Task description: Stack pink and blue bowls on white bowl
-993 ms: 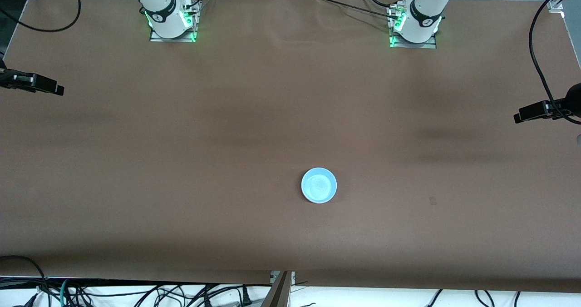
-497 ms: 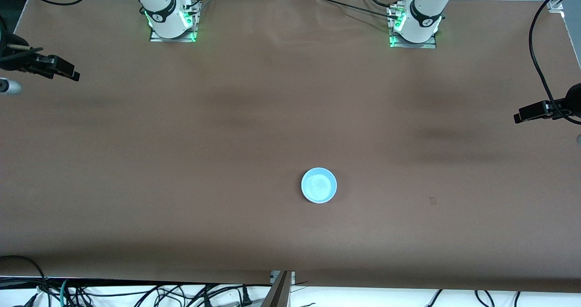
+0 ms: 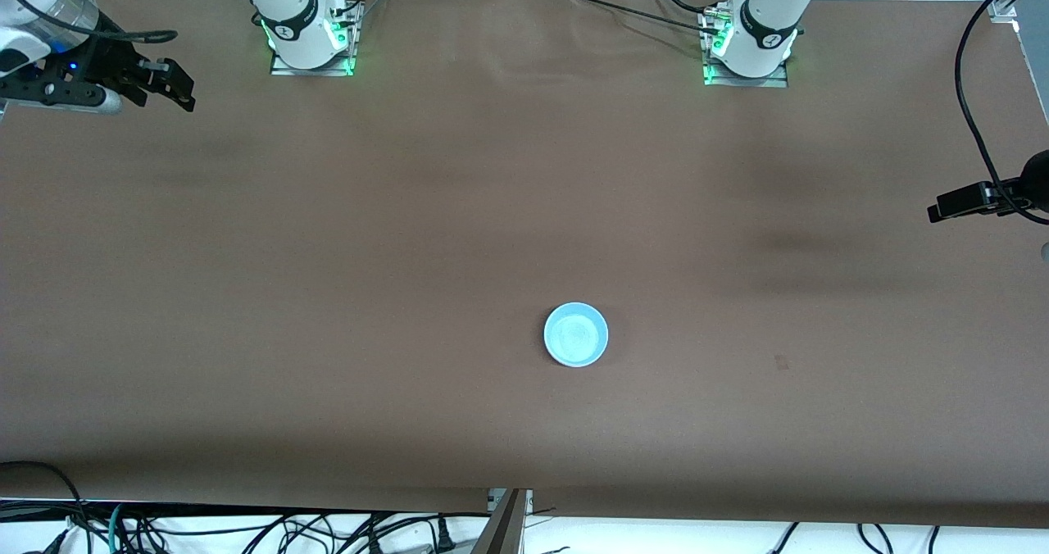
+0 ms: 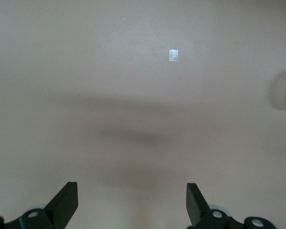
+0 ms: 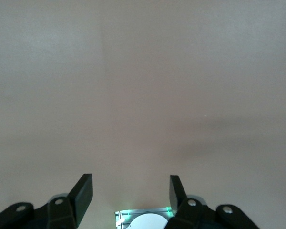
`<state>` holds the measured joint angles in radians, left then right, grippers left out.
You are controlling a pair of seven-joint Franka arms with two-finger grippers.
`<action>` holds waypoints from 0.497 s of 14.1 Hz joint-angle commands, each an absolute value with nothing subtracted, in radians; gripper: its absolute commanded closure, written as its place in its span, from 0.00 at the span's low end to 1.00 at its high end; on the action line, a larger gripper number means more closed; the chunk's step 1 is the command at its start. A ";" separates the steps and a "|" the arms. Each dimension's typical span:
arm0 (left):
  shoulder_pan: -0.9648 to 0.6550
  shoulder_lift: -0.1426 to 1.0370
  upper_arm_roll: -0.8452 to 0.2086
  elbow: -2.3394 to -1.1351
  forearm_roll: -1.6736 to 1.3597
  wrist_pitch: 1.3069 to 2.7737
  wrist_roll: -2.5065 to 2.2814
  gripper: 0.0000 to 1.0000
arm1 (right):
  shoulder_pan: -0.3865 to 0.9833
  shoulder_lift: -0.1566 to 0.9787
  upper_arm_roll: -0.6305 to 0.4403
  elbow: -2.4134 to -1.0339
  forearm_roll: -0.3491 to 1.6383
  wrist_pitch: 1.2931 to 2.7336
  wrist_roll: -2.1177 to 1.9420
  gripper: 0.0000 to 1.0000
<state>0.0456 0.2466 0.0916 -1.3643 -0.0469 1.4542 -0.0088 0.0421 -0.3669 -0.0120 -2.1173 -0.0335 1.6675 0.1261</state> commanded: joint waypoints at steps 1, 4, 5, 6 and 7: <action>0.048 0.245 0.089 -1.361 -0.029 1.456 0.012 0.00 | 0.041 -0.385 -0.025 -2.140 -0.049 1.663 0.126 0.09; 0.048 0.245 0.089 -1.361 -0.029 1.456 0.012 0.00 | 0.040 -0.364 -0.061 -2.123 -0.052 1.699 0.120 0.01; 0.048 0.245 0.089 -1.361 -0.029 1.456 0.012 0.00 | 0.040 -0.359 -0.070 -2.120 -0.049 1.716 0.120 0.01; 0.048 0.245 0.089 -1.361 -0.029 1.456 0.012 0.00 | 0.040 -0.353 -0.089 -2.111 -0.043 1.720 0.118 0.01; 0.048 0.245 0.089 -1.361 -0.029 1.456 0.012 0.00 | 0.040 -0.345 -0.092 -2.105 -0.041 1.717 0.112 0.01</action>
